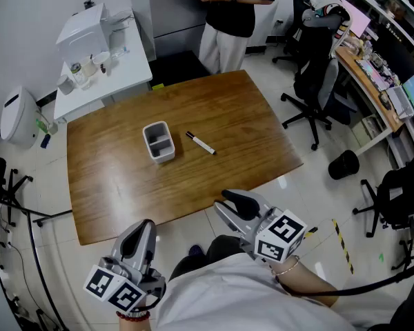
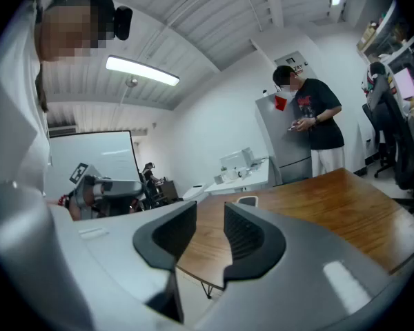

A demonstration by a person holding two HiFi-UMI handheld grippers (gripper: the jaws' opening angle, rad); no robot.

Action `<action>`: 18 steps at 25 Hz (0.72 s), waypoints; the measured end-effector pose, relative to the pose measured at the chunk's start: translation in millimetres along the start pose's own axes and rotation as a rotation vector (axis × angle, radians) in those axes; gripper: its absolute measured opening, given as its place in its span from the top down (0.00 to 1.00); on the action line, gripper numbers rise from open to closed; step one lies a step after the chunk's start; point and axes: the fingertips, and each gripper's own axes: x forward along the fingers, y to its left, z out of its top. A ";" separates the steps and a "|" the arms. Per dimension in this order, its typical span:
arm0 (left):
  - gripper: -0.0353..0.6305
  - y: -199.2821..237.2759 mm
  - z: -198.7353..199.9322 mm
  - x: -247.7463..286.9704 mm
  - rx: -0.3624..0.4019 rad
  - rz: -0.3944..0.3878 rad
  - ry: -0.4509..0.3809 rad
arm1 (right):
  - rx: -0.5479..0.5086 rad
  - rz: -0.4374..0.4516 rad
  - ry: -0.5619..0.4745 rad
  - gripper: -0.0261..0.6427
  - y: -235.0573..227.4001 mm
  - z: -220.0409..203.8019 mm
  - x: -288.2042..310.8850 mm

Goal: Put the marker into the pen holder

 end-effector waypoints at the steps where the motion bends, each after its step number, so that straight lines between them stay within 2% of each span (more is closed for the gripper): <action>1: 0.94 3.4 -1.1 0.5 -0.008 0.008 0.005 | -0.004 -0.023 0.026 0.81 -13.9 -7.0 3.4; 4: 0.94 20.8 3.1 9.8 -0.017 0.030 0.013 | -0.027 -0.117 0.069 0.81 -62.3 -18.3 19.7; 6: 0.94 36.3 10.5 21.5 -0.013 0.042 0.015 | -0.070 -0.195 0.045 0.82 -95.2 -15.0 34.0; 7: 0.94 43.9 13.5 27.0 -0.015 0.052 0.019 | -0.091 -0.217 0.040 0.86 -108.0 -15.3 42.2; 9: 0.94 57.4 18.0 39.3 -0.032 0.076 0.030 | -0.101 -0.209 0.085 0.86 -128.2 -25.6 63.5; 11: 0.94 64.2 21.3 56.2 -0.055 0.090 0.043 | -0.110 -0.171 0.180 0.79 -147.3 -43.8 87.9; 14: 0.94 66.5 25.2 86.8 -0.048 0.082 0.062 | -0.166 -0.160 0.329 0.76 -185.2 -76.0 118.2; 18: 0.94 77.2 33.0 109.4 -0.055 0.101 0.050 | -0.178 -0.147 0.490 0.74 -224.2 -121.4 144.7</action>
